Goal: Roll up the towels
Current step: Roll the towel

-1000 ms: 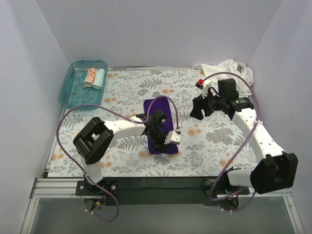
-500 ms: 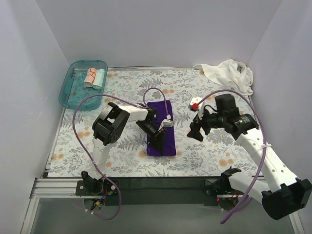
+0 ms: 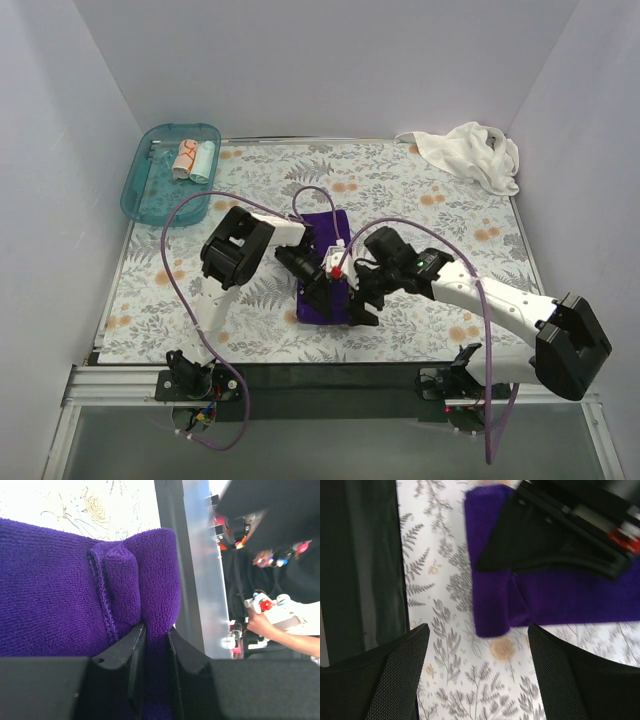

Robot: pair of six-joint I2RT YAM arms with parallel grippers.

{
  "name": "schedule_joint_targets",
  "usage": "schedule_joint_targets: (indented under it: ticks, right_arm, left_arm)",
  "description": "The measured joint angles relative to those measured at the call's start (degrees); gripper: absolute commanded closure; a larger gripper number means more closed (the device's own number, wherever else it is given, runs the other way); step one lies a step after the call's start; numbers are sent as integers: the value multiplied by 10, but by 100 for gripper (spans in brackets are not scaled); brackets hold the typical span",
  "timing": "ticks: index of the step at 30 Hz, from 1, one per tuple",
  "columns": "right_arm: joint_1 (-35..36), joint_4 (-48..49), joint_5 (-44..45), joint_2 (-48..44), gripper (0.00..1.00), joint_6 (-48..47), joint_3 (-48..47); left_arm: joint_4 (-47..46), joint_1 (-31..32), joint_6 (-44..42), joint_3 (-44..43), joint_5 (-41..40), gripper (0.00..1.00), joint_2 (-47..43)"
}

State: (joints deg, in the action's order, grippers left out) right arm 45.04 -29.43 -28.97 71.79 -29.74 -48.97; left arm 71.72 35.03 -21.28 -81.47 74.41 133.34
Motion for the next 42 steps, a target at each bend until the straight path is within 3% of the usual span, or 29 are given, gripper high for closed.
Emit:
schedule_joint_targets:
  ticks: [6,10,13,21,22,23,29,34,41,42]
  right_arm:
    - [85,85,24,28,26,25,40]
    - [90,139,54,48,27,28,63]
    - [91,179,79,52,33,28,85]
    - [99,268,100,80,75,17,127]
    - [99,273,99,83,82,16,127]
    - [98,277,95,89,98,12,127]
    - [83,270,52,123,99,-2,100]
    - [59,235,-4,156,99,-10,63]
    - [23,146,-94,236,99,-14,-26]
    - [15,128,-109,255,99,-14,-45]
  left_arm:
    - [28,-3,-19,-13,7,82,14]
    - [42,-5,-35,-21,6,82,19]
    - [48,-6,-45,-23,6,81,21]
    - [59,-10,-52,-31,4,77,24]
    - [59,-12,-50,-30,3,73,24]
    - [59,-15,-47,-30,3,69,24]
    - [43,-45,-19,-1,7,55,-2]
    - [-21,-102,1,45,-25,50,-64]
    - [-114,-266,32,86,-79,48,-198]
    - [-130,-293,38,103,-89,42,-237]
